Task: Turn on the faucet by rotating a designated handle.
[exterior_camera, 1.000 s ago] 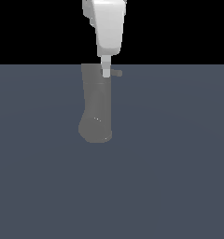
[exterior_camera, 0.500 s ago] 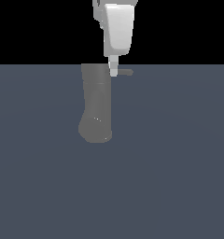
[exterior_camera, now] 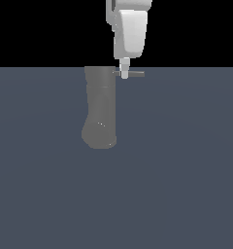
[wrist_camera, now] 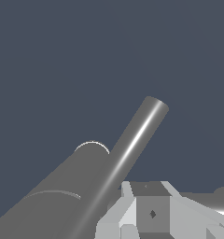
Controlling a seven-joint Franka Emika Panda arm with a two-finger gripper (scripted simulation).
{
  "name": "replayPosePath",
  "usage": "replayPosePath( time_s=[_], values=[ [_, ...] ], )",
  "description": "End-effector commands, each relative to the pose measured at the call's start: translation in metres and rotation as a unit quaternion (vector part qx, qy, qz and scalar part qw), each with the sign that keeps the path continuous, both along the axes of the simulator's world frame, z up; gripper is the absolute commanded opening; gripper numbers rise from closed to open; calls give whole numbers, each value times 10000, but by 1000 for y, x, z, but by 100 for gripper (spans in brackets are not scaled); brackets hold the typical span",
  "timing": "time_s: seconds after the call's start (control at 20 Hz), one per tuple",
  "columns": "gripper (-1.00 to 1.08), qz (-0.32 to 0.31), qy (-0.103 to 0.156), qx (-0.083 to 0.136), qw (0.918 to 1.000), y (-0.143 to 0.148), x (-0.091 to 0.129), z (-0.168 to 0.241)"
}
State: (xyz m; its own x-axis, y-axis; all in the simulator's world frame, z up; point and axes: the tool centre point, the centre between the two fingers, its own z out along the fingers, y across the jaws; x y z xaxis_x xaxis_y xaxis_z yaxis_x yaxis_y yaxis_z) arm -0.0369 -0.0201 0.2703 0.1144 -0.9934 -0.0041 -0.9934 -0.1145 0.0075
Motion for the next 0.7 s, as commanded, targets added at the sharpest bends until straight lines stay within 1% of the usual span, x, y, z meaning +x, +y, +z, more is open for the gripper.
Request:
replayPosePath(
  time_s=[0.0, 0.65],
  values=[
    [-100, -183, -40, -17, 9998, -25, 8, 0],
    [-100, -258, -40, -17, 9997, -51, 32, 0]
  ],
)
